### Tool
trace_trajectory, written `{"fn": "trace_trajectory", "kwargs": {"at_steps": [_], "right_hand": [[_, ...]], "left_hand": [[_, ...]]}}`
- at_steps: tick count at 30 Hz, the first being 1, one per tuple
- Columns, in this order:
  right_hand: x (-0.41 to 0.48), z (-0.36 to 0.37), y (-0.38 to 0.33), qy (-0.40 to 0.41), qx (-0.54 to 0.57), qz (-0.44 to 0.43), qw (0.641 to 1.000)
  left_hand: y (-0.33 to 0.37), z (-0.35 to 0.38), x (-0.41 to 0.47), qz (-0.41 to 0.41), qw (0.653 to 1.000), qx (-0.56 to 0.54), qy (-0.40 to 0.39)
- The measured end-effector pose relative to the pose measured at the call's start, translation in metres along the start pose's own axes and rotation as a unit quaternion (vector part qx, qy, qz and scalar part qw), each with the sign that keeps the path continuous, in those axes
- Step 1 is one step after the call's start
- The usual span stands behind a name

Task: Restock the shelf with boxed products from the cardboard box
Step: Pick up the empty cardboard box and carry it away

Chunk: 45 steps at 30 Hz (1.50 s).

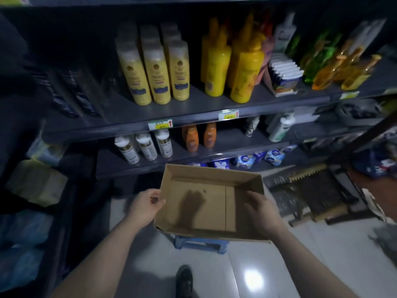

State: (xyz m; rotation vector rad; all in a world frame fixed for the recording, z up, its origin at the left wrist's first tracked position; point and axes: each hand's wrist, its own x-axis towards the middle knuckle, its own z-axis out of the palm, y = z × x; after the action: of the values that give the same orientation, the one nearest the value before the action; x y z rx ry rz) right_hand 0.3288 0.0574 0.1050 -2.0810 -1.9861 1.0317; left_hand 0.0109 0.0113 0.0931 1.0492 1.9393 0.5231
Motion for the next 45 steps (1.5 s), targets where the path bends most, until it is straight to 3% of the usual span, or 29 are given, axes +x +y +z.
{"fn": "trace_trajectory", "kwargs": {"at_steps": [10,17,26,35,45], "right_hand": [[0.086,0.055,0.095,0.01,-0.046,0.09,0.995],[0.116,0.084,0.142,-0.024,-0.068,0.151,0.986],[0.117,0.095,0.165,0.018,-0.043,0.148,0.988],[0.069,0.062,0.157,0.05,-0.038,0.16,0.985],[-0.055,-0.008,0.155,0.121,0.033,0.199,0.972]], "left_hand": [[-0.066,0.05,0.093,-0.026,0.993,0.109,-0.043],[-0.105,0.076,0.122,-0.033,0.995,0.072,-0.063],[-0.117,0.084,0.131,-0.008,0.996,0.079,-0.028],[-0.079,0.064,0.107,0.047,0.987,0.152,0.002],[0.02,0.048,0.041,0.179,0.973,0.143,-0.022]]}}
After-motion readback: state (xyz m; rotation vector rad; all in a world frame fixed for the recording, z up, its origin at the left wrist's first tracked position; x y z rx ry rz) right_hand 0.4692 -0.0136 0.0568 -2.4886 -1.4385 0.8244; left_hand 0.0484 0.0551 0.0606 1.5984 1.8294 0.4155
